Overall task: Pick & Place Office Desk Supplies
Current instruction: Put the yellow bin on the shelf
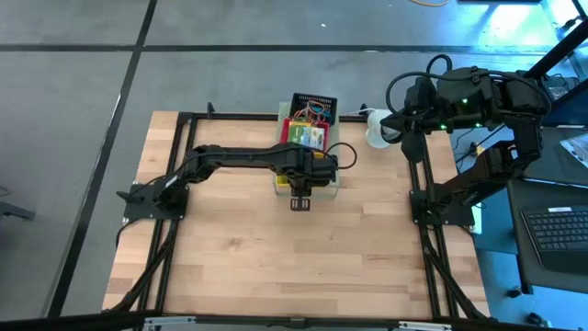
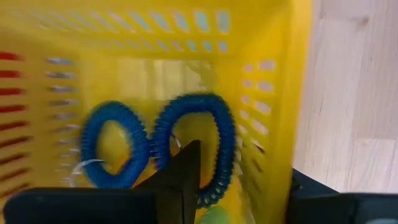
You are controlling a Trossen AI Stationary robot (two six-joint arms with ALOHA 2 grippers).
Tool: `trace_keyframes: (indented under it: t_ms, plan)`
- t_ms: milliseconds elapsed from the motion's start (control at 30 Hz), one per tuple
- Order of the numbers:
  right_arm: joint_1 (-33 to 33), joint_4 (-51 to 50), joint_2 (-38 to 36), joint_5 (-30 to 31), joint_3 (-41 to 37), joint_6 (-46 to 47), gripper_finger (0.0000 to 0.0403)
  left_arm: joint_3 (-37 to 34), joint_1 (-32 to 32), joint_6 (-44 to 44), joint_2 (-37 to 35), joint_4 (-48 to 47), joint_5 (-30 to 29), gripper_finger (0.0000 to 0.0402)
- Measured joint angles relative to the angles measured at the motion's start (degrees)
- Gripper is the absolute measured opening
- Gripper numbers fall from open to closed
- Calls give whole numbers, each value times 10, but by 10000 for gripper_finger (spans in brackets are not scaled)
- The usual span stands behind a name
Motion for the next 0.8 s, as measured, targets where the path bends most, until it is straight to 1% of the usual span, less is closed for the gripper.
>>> trace_keyframes:
  t_ms: [167,300,567,800]
  plan:
    - [0,0,0,0,0,0,7,37,1,7,-1,-1,-10,114]
    - [0,0,0,0,0,0,7,60,6,14,-2,-4,11,114]
    - [0,0,0,-24,0,3,7,60,13,14,-2,-18,20,114]
    - [0,0,0,-26,0,5,7,53,16,16,-2,-15,36,114]
